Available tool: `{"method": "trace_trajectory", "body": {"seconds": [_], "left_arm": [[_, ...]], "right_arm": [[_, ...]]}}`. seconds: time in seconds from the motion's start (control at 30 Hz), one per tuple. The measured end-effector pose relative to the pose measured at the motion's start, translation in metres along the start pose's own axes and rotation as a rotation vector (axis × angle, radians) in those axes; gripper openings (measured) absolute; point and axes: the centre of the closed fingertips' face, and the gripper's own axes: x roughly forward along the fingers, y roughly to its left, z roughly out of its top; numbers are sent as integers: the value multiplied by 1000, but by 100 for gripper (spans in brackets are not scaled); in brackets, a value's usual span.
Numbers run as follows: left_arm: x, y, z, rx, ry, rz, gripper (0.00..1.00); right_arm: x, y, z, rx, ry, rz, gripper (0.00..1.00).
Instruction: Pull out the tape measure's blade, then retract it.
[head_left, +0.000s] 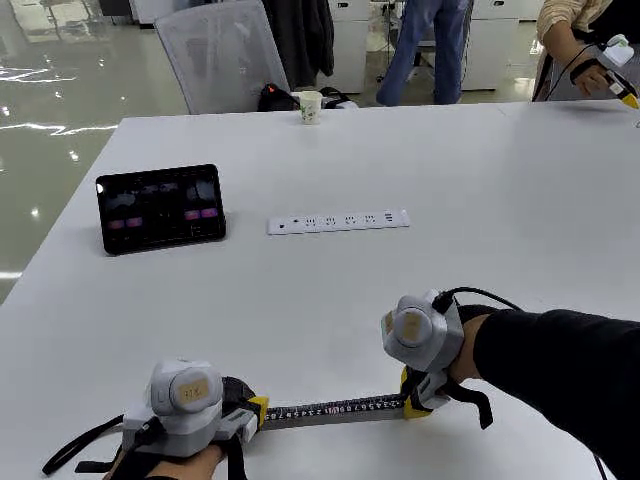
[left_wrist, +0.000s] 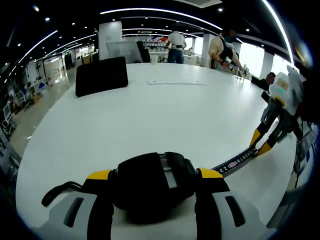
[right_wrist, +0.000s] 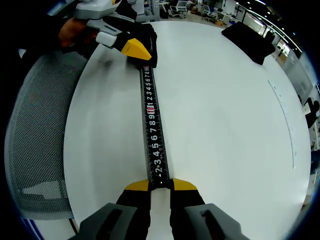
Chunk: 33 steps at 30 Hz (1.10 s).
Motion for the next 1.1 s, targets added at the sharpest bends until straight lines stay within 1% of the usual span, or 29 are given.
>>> {"method": "trace_trajectory", "body": {"seconds": [0.17, 0.23, 0.43, 0.93, 1.1], "left_arm": [[0, 0, 0, -1, 1, 0, 61], [0, 0, 0, -1, 1, 1, 61], [0, 0, -1, -1, -1, 1, 61], [0, 0, 0, 1, -2, 0, 61], [-1, 0, -1, 1, 0, 0, 61]], "right_arm": [[0, 1, 2, 3, 6, -4, 11], [0, 1, 3, 16, 6, -6, 11], [2, 0, 3, 7, 18, -6, 11], [3, 0, 8, -1, 20, -4, 11], [3, 1, 11, -4, 13, -2, 11]]}}
